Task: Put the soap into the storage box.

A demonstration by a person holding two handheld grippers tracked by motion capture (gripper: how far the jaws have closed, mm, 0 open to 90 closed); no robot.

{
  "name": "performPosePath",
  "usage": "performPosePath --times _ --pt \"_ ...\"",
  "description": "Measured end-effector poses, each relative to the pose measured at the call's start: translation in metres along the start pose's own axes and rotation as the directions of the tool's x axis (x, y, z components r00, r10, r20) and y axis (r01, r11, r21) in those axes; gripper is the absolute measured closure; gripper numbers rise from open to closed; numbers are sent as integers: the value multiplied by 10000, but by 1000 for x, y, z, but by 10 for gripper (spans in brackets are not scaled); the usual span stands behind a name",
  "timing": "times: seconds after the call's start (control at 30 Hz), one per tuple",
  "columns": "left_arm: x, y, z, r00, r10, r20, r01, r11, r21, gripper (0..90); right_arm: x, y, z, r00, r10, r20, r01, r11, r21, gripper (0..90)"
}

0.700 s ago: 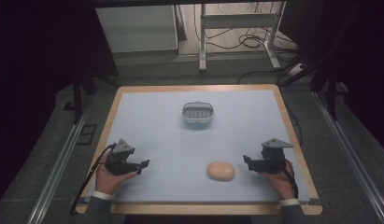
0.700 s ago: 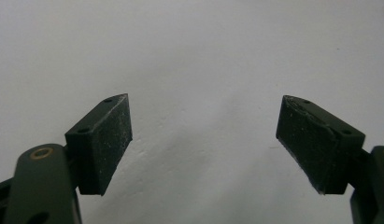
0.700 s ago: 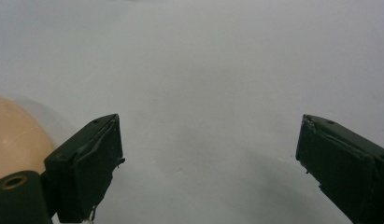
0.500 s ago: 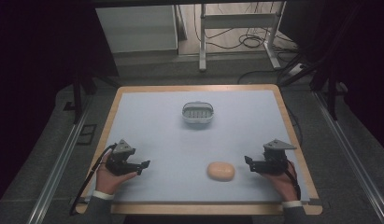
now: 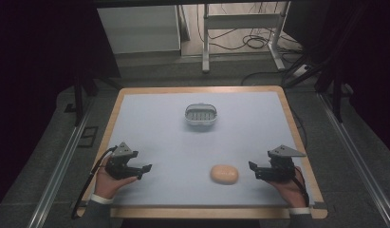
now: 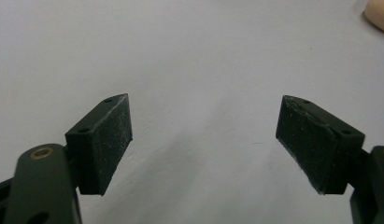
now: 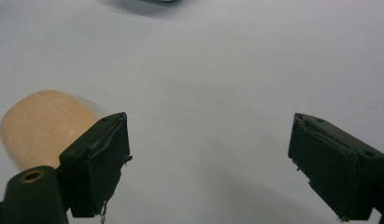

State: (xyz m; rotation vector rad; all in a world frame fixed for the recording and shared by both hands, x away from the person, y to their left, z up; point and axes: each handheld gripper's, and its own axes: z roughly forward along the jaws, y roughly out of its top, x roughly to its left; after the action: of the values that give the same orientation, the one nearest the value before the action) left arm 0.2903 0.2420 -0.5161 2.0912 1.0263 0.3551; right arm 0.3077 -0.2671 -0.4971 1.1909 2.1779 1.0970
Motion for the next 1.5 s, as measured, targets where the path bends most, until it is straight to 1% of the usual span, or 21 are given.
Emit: performPosePath --times 0.13,0.33,0.57,0.67,0.7,0.87,0.9,0.93,0.97,1.07,1.1,1.13,1.17,1.2,1.23,1.33,1.37,1.4,1.43,1.47,1.5 --pt "3 1 2 10000 89 34 -90 9997 215 189 6 5 3 9990 -438 -109 440 9988 222 150" --pt "-3 6 -4 9999 114 86 -113 9999 -106 191 16 23 1 9926 -1012 -678 1058 9920 687 173" --pt "-6 7 -1 9998 183 96 -184 9998 15 191 27 37 2 9710 -1809 -1562 2033 9688 1419 177" --pt "-6 7 -2 9998 158 96 -158 9999 31 191 31 39 6 9657 -1917 -1750 2207 9613 1647 177" --pt "-6 6 -2 9999 152 64 -152 9999 20 191 35 40 9 9585 -2089 -1938 2435 9537 1767 177" --pt "-6 5 -2 9999 96 74 -96 10000 13 191 43 44 14 9479 -2261 -2245 2709 9428 1942 178" --pt "-7 5 -2 9999 71 97 -71 10000 3 191 46 45 17 9400 -2337 -2485 2873 9352 2071 181" --pt "-7 5 -2 9999 71 97 -71 10000 3 191 46 45 17 9400 -2337 -2485 2873 9352 2071 181" --pt "-7 5 -2 9999 71 104 -71 10000 7 191 50 47 20 9313 -2466 -2679 3074 9269 2154 186" --pt "-7 5 -3 9999 99 101 -99 10000 15 191 54 48 23 9232 -2562 -2866 3246 9189 2242 193" --pt "-7 5 -3 9999 40 122 -40 10000 -15 191 57 50 27 9132 -2712 -3041 3476 9080 2339 198" --pt "-7 5 -3 9999 40 122 -40 10000 -15 191 57 50 27 9132 -2712 -3041 3476 9080 2339 198" --pt "-7 5 -3 9999 32 140 -31 10000 -41 190 61 51 30 9067 -2838 -3121 3658 8975 2465 206" --pt "-7 5 -3 9999 32 140 -31 10000 -41 191 61 51 30 9067 -2838 -3121 3658 8975 2465 206" --pt "-7 5 -3 9999 48 164 -48 10000 -38 190 65 52 33 8992 -2943 -3237 3825 8879 2554 217" --pt "-7 5 -2 9998 65 187 -65 10000 -20 191 68 53 35 8912 -2979 -3421 3960 8788 2663 236" --pt "-7 5 -2 9998 72 193 -72 10000 -12 190 71 53 38 8818 -3136 -3524 4158 8694 2668 256" --pt "-7 5 -2 9998 72 193 -72 10000 -12 190 71 53 38 8818 -3136 -3524 4158 8694 2668 256" --pt "-7 5 -3 9998 57 201 -56 10000 -62 191 74 54 40 8755 -3192 -3628 4283 8602 2769 267" --pt "-7 5 -3 9998 57 201 -56 10000 -62 191 74 54 40 8755 -3192 -3628 4283 8602 2769 267" --pt "-7 6 -3 9998 38 213 -37 10000 -72 191 76 56 43 8698 -3238 -3722 4389 8524 2843 274"
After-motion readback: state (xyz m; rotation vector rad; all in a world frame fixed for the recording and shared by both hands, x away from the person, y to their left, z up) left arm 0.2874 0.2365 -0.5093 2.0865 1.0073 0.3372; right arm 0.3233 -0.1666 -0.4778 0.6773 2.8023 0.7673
